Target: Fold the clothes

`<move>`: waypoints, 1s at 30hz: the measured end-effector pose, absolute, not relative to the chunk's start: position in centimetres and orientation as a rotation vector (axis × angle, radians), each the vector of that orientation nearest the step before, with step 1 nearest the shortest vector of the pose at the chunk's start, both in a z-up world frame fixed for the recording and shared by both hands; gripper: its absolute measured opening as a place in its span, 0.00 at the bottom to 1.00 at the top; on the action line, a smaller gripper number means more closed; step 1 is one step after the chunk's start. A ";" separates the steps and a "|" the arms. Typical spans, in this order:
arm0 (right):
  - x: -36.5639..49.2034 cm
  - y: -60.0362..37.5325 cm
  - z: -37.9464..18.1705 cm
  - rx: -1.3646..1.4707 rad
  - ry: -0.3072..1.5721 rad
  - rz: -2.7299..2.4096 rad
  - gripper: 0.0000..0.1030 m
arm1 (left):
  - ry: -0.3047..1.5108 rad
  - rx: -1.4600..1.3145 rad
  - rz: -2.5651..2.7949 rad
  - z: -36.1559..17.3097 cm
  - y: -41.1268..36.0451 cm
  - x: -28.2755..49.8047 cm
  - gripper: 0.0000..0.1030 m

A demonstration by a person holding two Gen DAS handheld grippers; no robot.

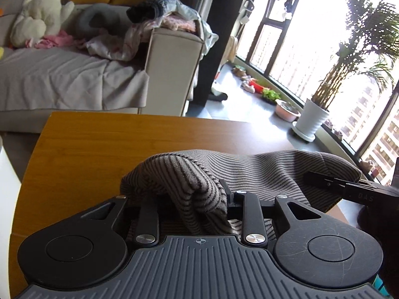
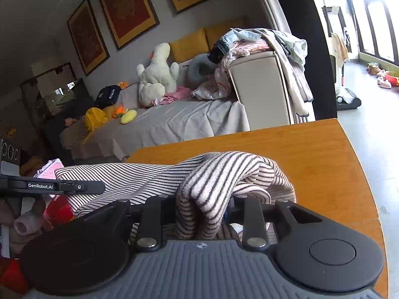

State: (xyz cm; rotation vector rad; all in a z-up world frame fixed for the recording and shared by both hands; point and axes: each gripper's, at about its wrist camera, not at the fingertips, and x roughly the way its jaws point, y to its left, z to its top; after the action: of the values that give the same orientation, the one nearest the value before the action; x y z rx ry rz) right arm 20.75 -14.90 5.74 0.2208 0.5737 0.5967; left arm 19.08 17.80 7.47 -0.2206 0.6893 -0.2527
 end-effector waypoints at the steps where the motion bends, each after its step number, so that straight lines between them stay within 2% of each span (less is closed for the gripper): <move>1: 20.0 -15.0 5.3 0.220 0.584 0.598 0.26 | 0.698 -0.221 -0.255 7.1 17.7 18.3 0.30; 7: 17.9 -14.8 0.8 0.173 0.661 0.534 0.30 | 0.776 -0.222 -0.247 4.0 17.1 14.3 0.35; 8: 18.0 -14.9 0.7 0.182 0.652 0.535 0.30 | 0.801 -0.216 -0.226 2.8 17.0 14.4 0.36; 9: 18.0 -14.9 0.8 0.177 0.646 0.525 0.31 | 0.809 -0.215 -0.208 1.8 17.0 14.4 0.41; 11: 18.2 -14.9 1.2 0.160 0.637 0.501 0.35 | 0.774 -0.219 -0.198 1.4 16.9 14.1 0.43; 12: 18.2 -14.9 1.4 0.137 0.633 0.487 0.40 | 0.772 -0.219 -0.192 1.5 16.9 14.0 0.43; 13: 18.1 -14.9 1.5 0.112 0.630 0.473 0.51 | 0.771 -0.219 -0.187 1.6 16.8 14.0 0.43; 15: 17.9 -15.0 1.7 0.061 0.622 0.445 0.57 | 0.769 -0.211 -0.172 1.9 16.7 13.8 0.51; 17: 17.5 -15.1 2.1 -0.013 0.593 0.403 0.81 | 0.754 -0.191 -0.136 2.4 16.8 13.4 0.54; 20: 16.5 -15.0 3.1 -0.152 0.512 0.347 0.97 | 0.710 -0.164 -0.086 3.8 17.3 12.4 0.56; 25: 16.9 -14.2 5.4 -0.201 0.419 0.372 0.99 | 0.646 -0.211 -0.144 7.0 17.2 10.7 0.65; 28: 18.6 -13.1 5.2 -0.262 0.441 0.378 0.77 | 0.683 -0.301 -0.291 7.2 15.7 10.5 0.71; 30: 19.8 -12.9 3.6 -0.302 0.490 0.354 0.78 | 0.758 -0.339 -0.358 5.5 14.3 11.2 0.71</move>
State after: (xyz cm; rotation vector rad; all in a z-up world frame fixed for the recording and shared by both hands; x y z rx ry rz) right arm 19.77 -12.89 3.61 -0.3015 0.4902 0.3535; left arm 11.24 14.30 5.50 -0.3387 0.7577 -0.3575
